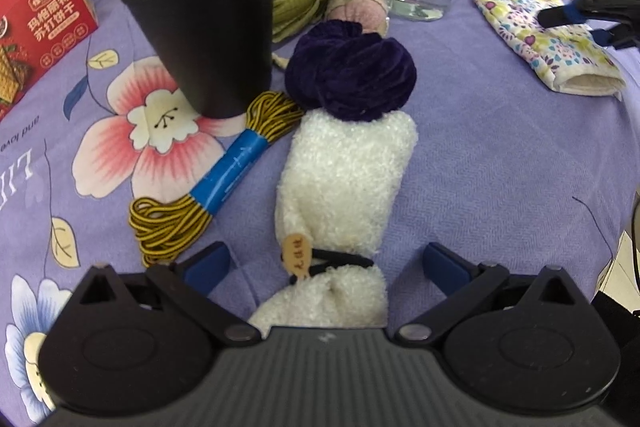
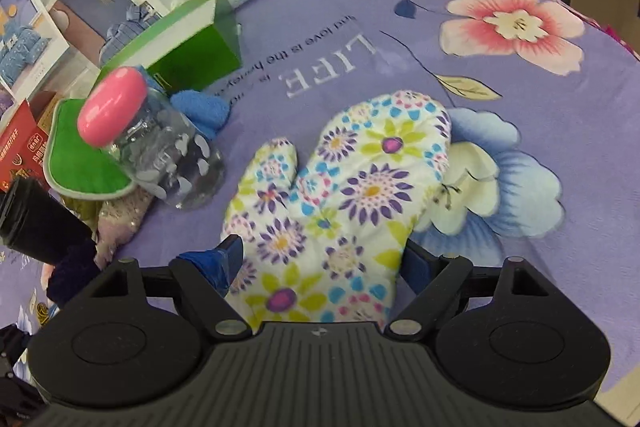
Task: Organize soft objects
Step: 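Move the right tool over the floral oven mitt while the left tool approaches the white fluffy plush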
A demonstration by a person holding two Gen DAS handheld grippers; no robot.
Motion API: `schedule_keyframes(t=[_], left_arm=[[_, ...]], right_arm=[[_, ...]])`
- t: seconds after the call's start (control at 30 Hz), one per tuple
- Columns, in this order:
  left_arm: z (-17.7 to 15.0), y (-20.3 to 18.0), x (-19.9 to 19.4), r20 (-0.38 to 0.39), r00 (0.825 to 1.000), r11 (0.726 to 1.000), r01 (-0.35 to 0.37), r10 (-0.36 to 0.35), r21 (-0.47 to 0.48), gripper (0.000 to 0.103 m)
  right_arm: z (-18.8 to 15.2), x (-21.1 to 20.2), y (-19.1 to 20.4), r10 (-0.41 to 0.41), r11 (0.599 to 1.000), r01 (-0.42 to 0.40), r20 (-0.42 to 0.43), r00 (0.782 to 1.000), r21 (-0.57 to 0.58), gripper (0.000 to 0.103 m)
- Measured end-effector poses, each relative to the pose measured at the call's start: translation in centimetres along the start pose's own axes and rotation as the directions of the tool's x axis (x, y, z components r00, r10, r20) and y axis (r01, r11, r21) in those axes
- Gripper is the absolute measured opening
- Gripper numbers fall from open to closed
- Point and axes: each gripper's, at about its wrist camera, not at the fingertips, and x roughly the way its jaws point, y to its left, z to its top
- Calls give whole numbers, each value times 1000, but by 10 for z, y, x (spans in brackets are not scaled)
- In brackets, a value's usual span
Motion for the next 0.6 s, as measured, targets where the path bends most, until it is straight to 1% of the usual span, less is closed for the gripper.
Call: schedule_keyframes(t=[0.07, 0.17, 0.2, 0.27, 0.3, 0.4, 0.53, 0.6], left_arm=[[0, 0, -1, 3, 1000, 1000, 2, -2, 2, 103], [-2, 0, -2, 12, 1000, 1000, 4, -4, 2, 103], [-2, 0, -2, 15, 1000, 1000, 4, -4, 4, 103], [-2, 1, -3, 23, 1000, 1000, 7, -7, 5, 103], [-3, 1, -3, 27, 1000, 1000, 8, -8, 7, 103], [-5, 1, -4, 37, 999, 1000, 9, -10, 11, 103], [-6, 1, -6, 44, 999, 1000, 7, -8, 13, 103], [-7, 0, -6, 50, 999, 1000, 1, -2, 20, 103]], right_arm=[[2, 12, 7, -35, 999, 34, -15, 999, -40, 70], [-5, 21, 23, -110, 976, 112, 20, 994, -187, 72], [-9, 21, 26, -124, 969, 130, 40, 991, -208, 72], [-14, 21, 28, -133, 963, 146, 71, 989, -228, 73], [-14, 20, 25, -127, 963, 141, 77, 989, -229, 73], [-14, 20, 21, -112, 968, 129, 88, 990, -217, 75], [-13, 23, 27, -134, 961, 153, 94, 986, -231, 75], [-12, 23, 28, -117, 961, 136, 93, 989, -240, 75]])
